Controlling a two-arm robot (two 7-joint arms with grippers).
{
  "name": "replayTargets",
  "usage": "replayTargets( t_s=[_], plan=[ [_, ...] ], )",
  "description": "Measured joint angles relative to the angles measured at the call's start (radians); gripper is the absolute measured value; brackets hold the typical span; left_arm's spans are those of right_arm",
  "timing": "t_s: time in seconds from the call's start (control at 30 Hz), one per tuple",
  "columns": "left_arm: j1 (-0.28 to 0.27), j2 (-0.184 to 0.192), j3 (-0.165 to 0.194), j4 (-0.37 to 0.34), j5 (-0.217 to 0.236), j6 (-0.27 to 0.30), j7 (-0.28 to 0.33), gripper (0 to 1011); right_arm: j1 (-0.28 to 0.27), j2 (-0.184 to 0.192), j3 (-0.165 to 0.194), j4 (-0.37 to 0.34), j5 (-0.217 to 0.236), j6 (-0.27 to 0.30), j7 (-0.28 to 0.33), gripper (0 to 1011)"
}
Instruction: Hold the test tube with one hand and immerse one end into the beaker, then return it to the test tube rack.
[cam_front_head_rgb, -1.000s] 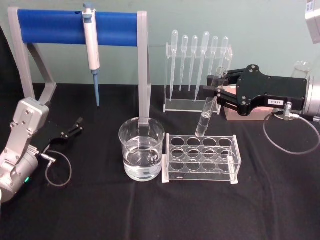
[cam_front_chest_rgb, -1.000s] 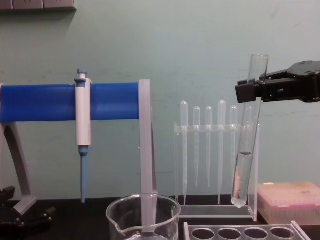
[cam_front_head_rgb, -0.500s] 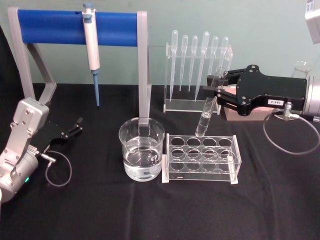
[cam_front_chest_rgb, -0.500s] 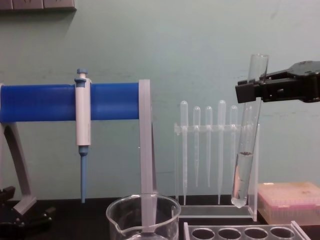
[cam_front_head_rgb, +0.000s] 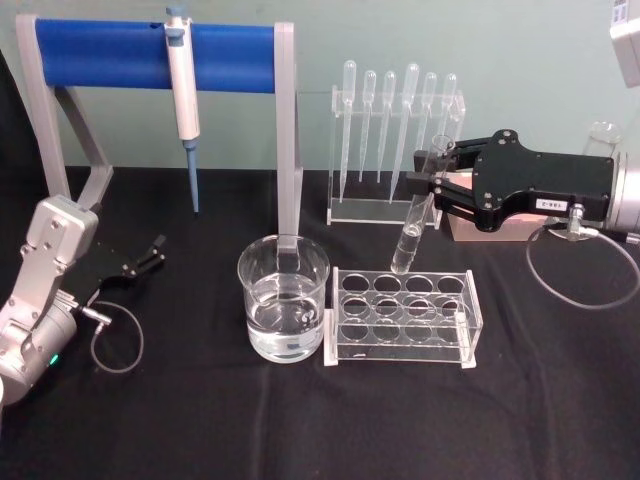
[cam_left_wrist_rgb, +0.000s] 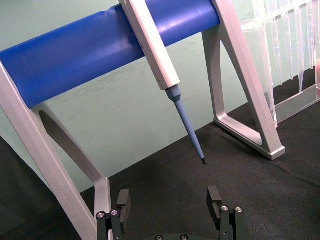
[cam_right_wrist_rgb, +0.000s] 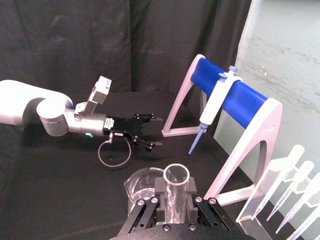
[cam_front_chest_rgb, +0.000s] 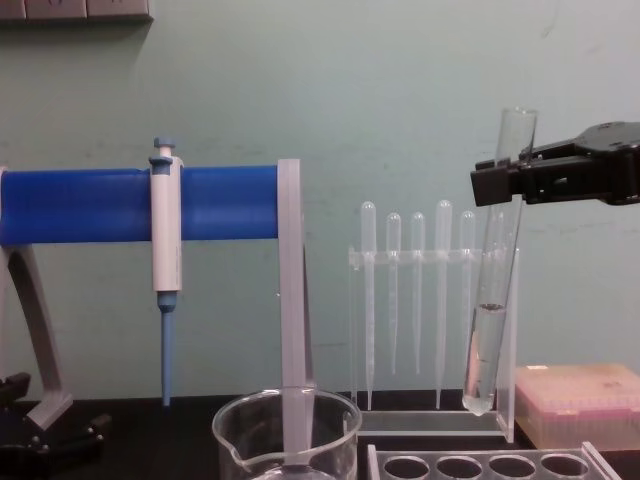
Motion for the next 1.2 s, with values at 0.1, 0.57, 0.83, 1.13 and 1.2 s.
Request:
replayTargets(
  t_s=[0.1, 0.57, 0.83, 1.13, 1.2],
  plan=[
    [0.000, 0.000, 0.000, 0.000, 0.000, 0.000, 0.000, 1000, 0.000, 0.000, 0.000, 0.000, 0.000, 0.000, 0.000, 239],
    [0.000, 0.000, 0.000, 0.000, 0.000, 0.000, 0.000, 1000, 0.000, 0.000, 0.000, 0.000, 0.000, 0.000, 0.000, 239],
    [0.000, 0.000, 0.000, 0.000, 0.000, 0.000, 0.000, 1000, 0.000, 0.000, 0.000, 0.000, 0.000, 0.000, 0.000, 239],
    [0.000, 0.000, 0.000, 0.000, 0.000, 0.000, 0.000, 1000, 0.000, 0.000, 0.000, 0.000, 0.000, 0.000, 0.000, 239],
    [0.000, 0.000, 0.000, 0.000, 0.000, 0.000, 0.000, 1000, 0.000, 0.000, 0.000, 0.000, 0.000, 0.000, 0.000, 239]
  ],
)
